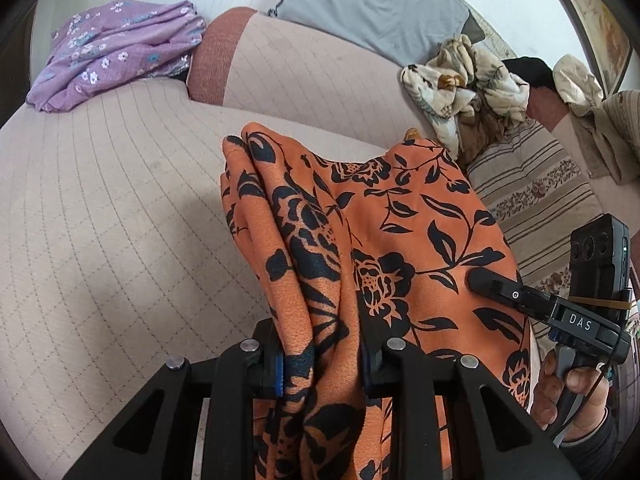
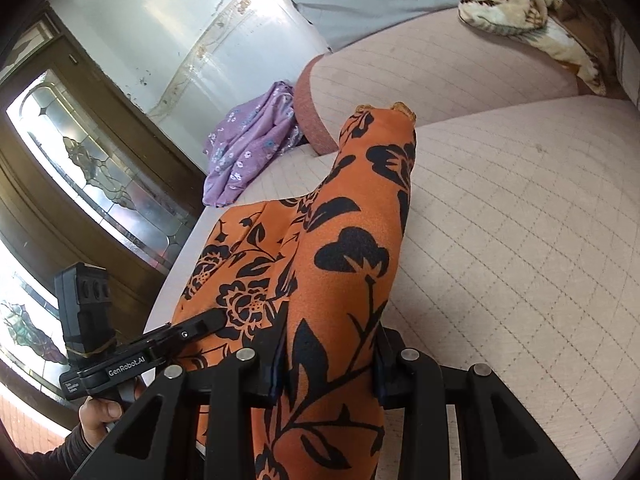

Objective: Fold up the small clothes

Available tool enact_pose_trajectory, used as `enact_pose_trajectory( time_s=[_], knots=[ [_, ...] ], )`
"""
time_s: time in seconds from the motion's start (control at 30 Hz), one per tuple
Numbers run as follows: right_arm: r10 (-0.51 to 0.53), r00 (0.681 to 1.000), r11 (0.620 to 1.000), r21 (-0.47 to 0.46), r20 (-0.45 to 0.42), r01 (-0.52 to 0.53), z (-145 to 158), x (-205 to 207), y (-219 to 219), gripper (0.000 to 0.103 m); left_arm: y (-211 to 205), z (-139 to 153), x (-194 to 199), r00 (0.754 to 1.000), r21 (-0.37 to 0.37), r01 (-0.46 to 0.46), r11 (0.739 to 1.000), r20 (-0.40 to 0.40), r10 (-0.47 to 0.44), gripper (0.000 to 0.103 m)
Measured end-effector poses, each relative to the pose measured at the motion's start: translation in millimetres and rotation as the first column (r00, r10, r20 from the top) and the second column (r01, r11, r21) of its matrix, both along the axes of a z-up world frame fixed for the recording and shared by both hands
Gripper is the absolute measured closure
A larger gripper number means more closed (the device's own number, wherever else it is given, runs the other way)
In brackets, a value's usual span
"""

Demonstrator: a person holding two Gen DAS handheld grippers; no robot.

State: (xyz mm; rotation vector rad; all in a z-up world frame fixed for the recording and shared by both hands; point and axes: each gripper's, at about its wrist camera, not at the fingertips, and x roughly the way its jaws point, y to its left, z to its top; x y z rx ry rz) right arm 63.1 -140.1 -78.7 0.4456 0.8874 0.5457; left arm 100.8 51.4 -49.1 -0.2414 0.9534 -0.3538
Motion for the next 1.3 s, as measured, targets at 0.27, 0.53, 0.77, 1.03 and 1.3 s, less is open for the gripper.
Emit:
enact_pose_trajectory(
  time_s=[0.27, 0.53, 0.77, 1.03, 1.3],
  knots=[
    [0.029, 1.0, 0.999, -0.019, 0.006, -0.029, 2.3, 5.4, 17.5, 0.068, 15.4, -2.2, -4.8, 1.0, -0.01, -0.028, 1.0, -0.011, 0.028, 0.075],
    [0.069, 0.995, 0.998, 0.009, 0.067, -0.07, 24.6, 7.0, 38.3, 0.068, 39.6, 28.8, -12.2, 0.996, -0.007, -0.059, 0.998, 0.061, 0.059, 0.075],
    [-0.022, 1.0, 0.999, 0.023, -0.017, 0.023, -17.1, 25.1, 8.4, 0.065, 45.0, -41.6, 19.8, 0.996, 0.068, -0.052, 0.996, -0.075, 0.057, 0.062],
    [-0.228, 0.956, 0.971, -0.115, -0.186, 0.209, -91.2, 13.1, -39.3, 0.046, 76.1, -70.4, -2.7, 0.993, 0.089, -0.036, 0.995, -0.111, 0.045, 0.059],
    [-0.08, 0.996, 0.997, 0.018, -0.031, 0.081, -39.2, 13.9, -4.7, 0.031, 60.7, -65.1, -23.7, 0.998, 0.154, 0.023, 0.988, -0.056, -0.015, 0.049]
  ],
)
